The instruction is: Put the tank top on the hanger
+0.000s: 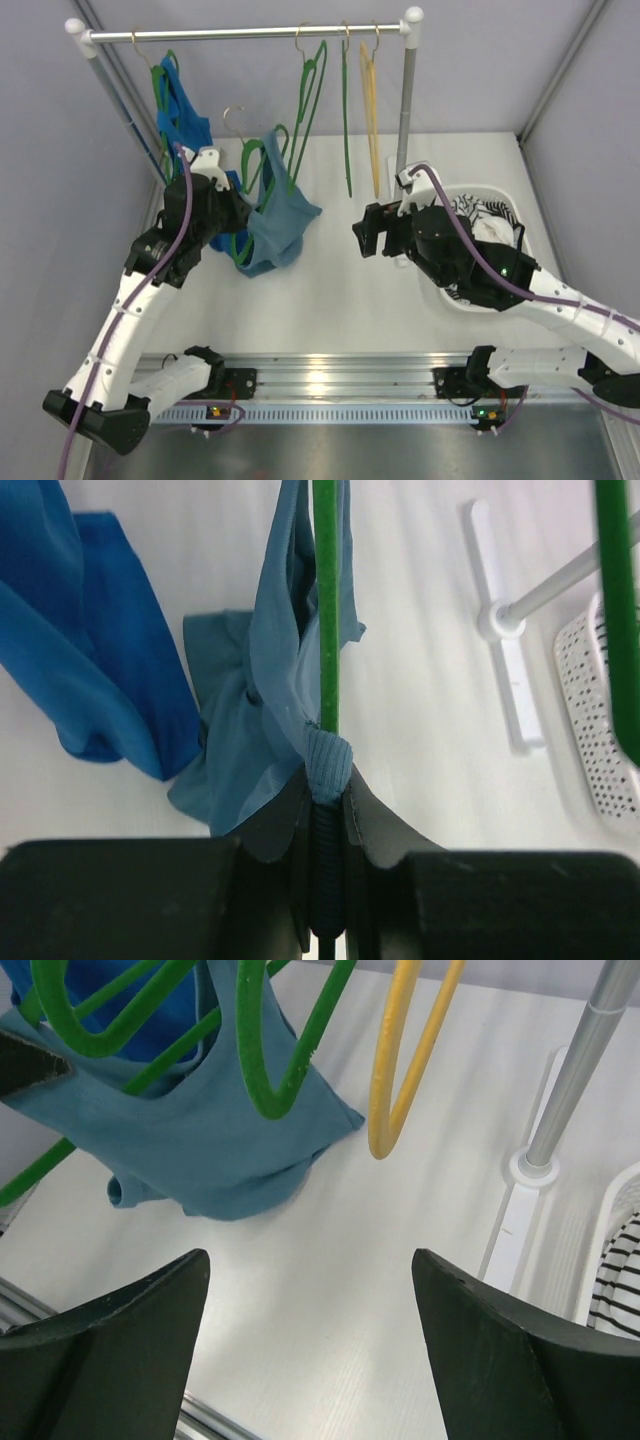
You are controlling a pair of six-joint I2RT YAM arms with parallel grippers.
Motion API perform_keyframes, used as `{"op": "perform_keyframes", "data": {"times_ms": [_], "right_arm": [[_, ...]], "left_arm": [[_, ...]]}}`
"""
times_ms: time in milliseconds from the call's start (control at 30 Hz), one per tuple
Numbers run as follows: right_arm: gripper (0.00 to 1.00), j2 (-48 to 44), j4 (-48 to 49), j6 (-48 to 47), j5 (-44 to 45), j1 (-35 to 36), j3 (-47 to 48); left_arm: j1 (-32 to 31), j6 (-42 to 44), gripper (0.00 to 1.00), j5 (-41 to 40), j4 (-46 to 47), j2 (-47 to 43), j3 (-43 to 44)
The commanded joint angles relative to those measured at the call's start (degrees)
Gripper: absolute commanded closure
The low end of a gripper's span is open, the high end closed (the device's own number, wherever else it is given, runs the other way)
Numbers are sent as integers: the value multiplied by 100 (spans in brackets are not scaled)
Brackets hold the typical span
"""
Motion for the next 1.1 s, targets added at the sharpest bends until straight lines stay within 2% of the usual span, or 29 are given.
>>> {"op": "perform_keyframes", "data": {"times_ms": [0,233,433,633,900,1067], "right_arm": [[18,-120,-80,-141,-66,2,313],[18,-367,-9,-448,-198,2,269],[17,-490,70,-703,-400,2,216],[16,-560,175,-949,-567,-7,154],[16,-516,140,-1020,-884,-7,242],[16,-551,87,-1037,-919,-7,225]], "left_arm": [[52,164,100,-110,260,149,659],[52,243,100,-365,-4,659,1905],[52,392,100,-514,-241,897,2592],[52,568,100,-1155,-619,1178,3444],[69,771,100,-1569,-1067,2222,4797],[183,815,100,-1745,-1296,2628,5212]]}}
